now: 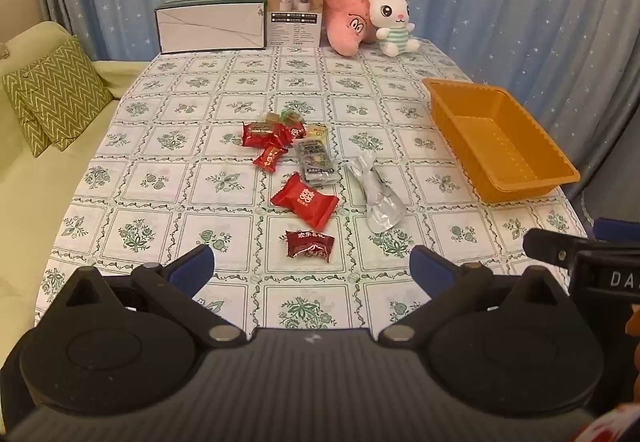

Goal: Organize snacks

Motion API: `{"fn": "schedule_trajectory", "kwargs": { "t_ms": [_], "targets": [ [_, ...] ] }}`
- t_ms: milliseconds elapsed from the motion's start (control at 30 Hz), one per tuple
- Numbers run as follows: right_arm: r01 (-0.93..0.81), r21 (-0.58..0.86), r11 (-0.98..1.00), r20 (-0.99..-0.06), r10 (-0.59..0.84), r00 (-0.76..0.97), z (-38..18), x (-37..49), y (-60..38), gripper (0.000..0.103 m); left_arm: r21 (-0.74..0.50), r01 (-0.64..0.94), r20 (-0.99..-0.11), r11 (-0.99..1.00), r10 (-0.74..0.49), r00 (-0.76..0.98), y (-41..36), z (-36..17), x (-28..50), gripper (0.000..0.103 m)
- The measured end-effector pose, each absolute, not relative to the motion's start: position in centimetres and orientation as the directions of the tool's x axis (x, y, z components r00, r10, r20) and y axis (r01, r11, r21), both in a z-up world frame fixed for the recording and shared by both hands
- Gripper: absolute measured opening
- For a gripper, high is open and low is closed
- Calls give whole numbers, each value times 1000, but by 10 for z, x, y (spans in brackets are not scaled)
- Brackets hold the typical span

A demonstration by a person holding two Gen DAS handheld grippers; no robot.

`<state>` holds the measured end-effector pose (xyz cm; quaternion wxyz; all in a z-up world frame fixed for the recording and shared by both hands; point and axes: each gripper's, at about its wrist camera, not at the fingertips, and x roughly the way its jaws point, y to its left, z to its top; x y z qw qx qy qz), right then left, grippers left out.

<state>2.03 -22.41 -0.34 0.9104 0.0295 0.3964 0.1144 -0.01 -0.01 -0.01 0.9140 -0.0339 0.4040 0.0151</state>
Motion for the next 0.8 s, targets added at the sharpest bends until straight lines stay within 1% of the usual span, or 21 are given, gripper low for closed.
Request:
{"fn": "schedule_trajectory", "kwargs": {
  "t_ms": [67, 167, 233, 367, 800],
  "targets": [
    [-187, 142, 972, -718, 231, 656, -5, 20, -223, 103, -49, -52, -739, 997, -1, 673, -1, -1, -1, 103],
    [-179, 141, 974, -725, 225, 651, -2, 24, -223, 103, -80, -48, -750, 996, -28, 661, 8, 2, 1, 103],
    [-179, 151, 972, -708, 233, 667, -4, 18, -225, 103, -70, -43, -744, 997, -24, 668, 9, 2, -2, 103],
    [-181, 145, 973, -708, 230, 668, -3, 19, -226, 103, -43, -35, -739, 998, -8, 673, 0, 1, -2, 103],
    [-176, 142, 974, -708, 224, 669, -3, 19, -226, 103, -52, -31, -732, 998, -17, 681, -3, 5, -1, 103]
  ]
}}
